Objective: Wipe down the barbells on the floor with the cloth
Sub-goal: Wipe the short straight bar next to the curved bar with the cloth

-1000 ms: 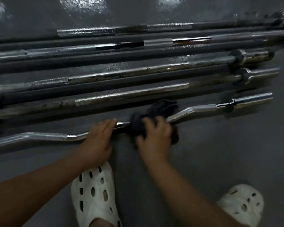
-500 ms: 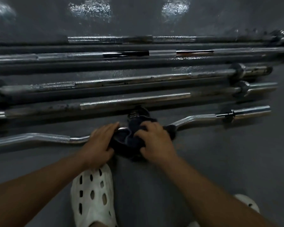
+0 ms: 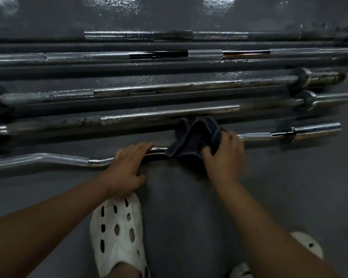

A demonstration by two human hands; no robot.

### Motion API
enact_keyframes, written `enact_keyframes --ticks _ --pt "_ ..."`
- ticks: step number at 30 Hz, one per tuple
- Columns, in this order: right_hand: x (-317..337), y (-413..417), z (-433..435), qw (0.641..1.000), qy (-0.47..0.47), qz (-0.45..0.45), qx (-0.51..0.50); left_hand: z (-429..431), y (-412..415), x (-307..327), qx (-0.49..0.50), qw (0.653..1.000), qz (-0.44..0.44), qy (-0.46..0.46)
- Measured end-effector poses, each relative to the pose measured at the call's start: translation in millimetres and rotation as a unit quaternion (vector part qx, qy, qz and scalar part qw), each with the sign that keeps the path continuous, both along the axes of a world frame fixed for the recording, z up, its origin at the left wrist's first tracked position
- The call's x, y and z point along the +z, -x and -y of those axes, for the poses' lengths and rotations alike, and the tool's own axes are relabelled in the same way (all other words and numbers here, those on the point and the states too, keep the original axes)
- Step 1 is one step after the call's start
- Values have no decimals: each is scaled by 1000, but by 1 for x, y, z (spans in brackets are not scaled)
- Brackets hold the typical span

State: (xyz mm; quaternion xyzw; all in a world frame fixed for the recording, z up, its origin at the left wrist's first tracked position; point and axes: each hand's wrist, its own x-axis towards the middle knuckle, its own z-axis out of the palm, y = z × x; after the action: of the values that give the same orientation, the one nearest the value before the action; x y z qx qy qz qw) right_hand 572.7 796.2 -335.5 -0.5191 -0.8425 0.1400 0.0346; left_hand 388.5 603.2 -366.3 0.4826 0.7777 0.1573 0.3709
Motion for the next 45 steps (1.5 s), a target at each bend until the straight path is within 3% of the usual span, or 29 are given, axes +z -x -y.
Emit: enact_keyframes --ticks 2,4,6,8,10,12,13,15,17,19,21,23,26,30,33,34,36,38,39,41,43,44,45 --pt "-1 28 50 995 22 26 95 -2 0 2 3 1000 4 -2" --pt "9 51 85 962 53 10 267 -3 4 6 27 998 44 -25" --pt "24 51 58 932 83 5 352 -2 9 6 38 996 72 -34" --pt "25 27 8 962 38 17 269 1 11 3 32 996 72 -28" --pt "17 -11 -34 995 4 32 91 1 7 3 23 998 65 -11" --pt "8 -27 -29 997 25 40 -65 0 4 3 12 999 50 7" --pt "2 -22 -9 994 40 30 -93 -1 4 2 11 999 47 12" --pt "-3 -1 38 993 117 -13 -24 0 7 0 13 999 49 16" --pt "4 8 62 965 203 -10 164 1 10 -1 15 998 56 10" --pt "15 2 39 952 211 -17 223 2 11 -2 23 998 66 0" --pt "17 -14 -1 983 142 -69 92 4 9 -2 24 998 60 -6" --pt "15 -31 -32 995 53 -63 -53 2 7 0 24 998 56 -3" --pt "0 -17 -6 986 70 -97 -120 -2 5 7 16 999 51 6" --pt "0 21 46 992 82 44 87 0 8 8 13 998 54 20" --pt "21 11 2 950 156 4 271 2 10 6 14 998 61 15" --pt "23 2 -18 954 152 -9 258 2 10 5 14 998 59 14" --pt "18 -17 -50 991 101 -41 82 1 6 3 11 999 48 21" --pt "8 -18 -30 995 68 7 -76 -1 4 1 5 999 36 24" --pt "4 -8 -4 994 67 27 -78 -2 3 1 7 999 36 22" --pt "5 16 51 987 135 35 83 -3 6 5 20 999 46 13" --pt "12 19 81 931 220 44 287 -3 7 9 33 998 52 -8" --pt "17 15 73 921 228 31 315 -4 6 11 40 998 50 -10" --pt "19 7 56 940 203 -6 275 -3 6 10 42 998 47 -11"
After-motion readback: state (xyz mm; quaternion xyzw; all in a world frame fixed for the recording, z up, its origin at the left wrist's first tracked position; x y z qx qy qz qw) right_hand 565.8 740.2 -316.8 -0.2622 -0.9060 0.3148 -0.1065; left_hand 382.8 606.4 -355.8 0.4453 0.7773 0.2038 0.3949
